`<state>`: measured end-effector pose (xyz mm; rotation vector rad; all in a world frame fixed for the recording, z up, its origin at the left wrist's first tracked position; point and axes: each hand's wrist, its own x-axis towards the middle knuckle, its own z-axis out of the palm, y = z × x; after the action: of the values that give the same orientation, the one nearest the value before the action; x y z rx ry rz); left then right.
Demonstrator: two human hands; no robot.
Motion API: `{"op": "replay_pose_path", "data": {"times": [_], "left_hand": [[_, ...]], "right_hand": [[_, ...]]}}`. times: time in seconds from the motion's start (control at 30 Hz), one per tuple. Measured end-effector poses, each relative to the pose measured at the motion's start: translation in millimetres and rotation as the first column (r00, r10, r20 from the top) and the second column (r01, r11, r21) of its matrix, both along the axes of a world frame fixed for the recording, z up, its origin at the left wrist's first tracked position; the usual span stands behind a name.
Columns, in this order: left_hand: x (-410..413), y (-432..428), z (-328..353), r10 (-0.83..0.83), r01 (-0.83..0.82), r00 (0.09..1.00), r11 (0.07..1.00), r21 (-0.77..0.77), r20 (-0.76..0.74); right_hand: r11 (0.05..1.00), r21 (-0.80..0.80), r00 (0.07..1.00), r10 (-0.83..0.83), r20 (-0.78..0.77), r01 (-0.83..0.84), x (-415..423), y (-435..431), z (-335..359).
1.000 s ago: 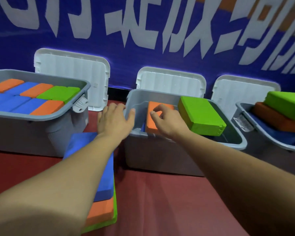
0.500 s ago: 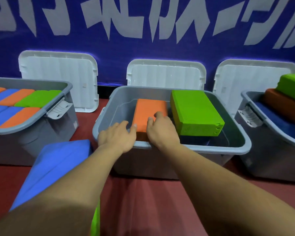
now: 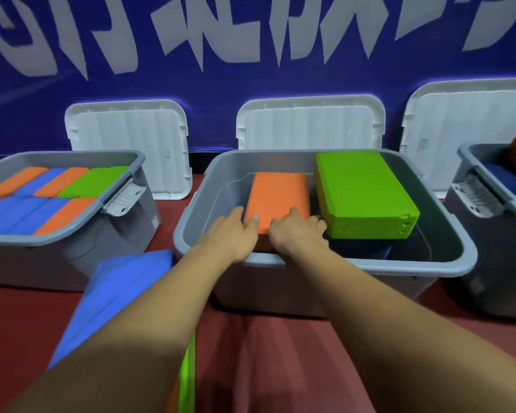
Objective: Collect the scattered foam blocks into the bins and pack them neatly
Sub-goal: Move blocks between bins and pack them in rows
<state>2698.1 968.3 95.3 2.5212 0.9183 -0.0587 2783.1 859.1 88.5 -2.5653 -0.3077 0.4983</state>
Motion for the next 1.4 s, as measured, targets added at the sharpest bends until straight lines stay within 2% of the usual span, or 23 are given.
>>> {"op": "replay_pose_path", "data": {"times": [0.2, 0.33, 0.5, 0.6, 0.77, 0.97, 1.07, 1.2, 1.3, 1.4], "left_hand": [[22, 14, -14, 0.017, -0.024, 0.998, 0.993, -0.112, -0.062], [35, 23, -20, -0.022, 0.005, 0.997, 0.978, -0.211, -0.076], [38, 25, -24, -0.124, 0.091, 0.989, 0.941, -0.325, -0.08], [35, 24, -19, -0.117, 0.089, 0.99, 0.951, -0.297, -0.075], [18, 24, -1, -0.094, 0.103, 0.995, 0.962, -0.253, 0.044], [-8, 27, 38, -0.111, 0.133, 0.98, 0.983, -0.127, 0.166], [-27, 36, 60, -0.118, 0.149, 0.955, 0.984, -0.097, 0.271], [-60, 50, 80, -0.101, 0.135, 0.913, 0.989, -0.058, 0.396], [-91, 66, 94, -0.045, 0.059, 0.893, 0.998, -0.016, 0.447], [-124, 89, 100, 0.026, -0.03, 0.91, 1.0, 0.002, 0.413]], "right_hand": [[0.999, -0.022, 0.999, 0.041, 0.034, -0.04, 15, 4, -15], [0.998, -0.049, 0.999, 0.042, 0.0, -0.042, 19, 8, -18], [0.997, 0.071, 0.997, -0.03, -0.071, 0.035, 21, 6, -8], [0.981, 0.132, 0.984, -0.126, -0.127, 0.143, 26, 14, -10], [0.943, 0.213, 0.966, -0.244, -0.087, 0.257, 10, 10, 4], [0.905, 0.34, 0.96, -0.281, 0.022, 0.257, -12, 15, 37], [0.863, 0.46, 0.965, -0.259, 0.044, 0.211, -24, 21, 58], [0.825, 0.563, 0.985, -0.131, 0.112, 0.046, -43, 34, 78], [0.819, 0.573, 0.99, -0.044, 0.136, -0.043, -59, 49, 90], [0.851, 0.498, 0.983, 0.107, 0.146, -0.167, -82, 71, 93]]}}
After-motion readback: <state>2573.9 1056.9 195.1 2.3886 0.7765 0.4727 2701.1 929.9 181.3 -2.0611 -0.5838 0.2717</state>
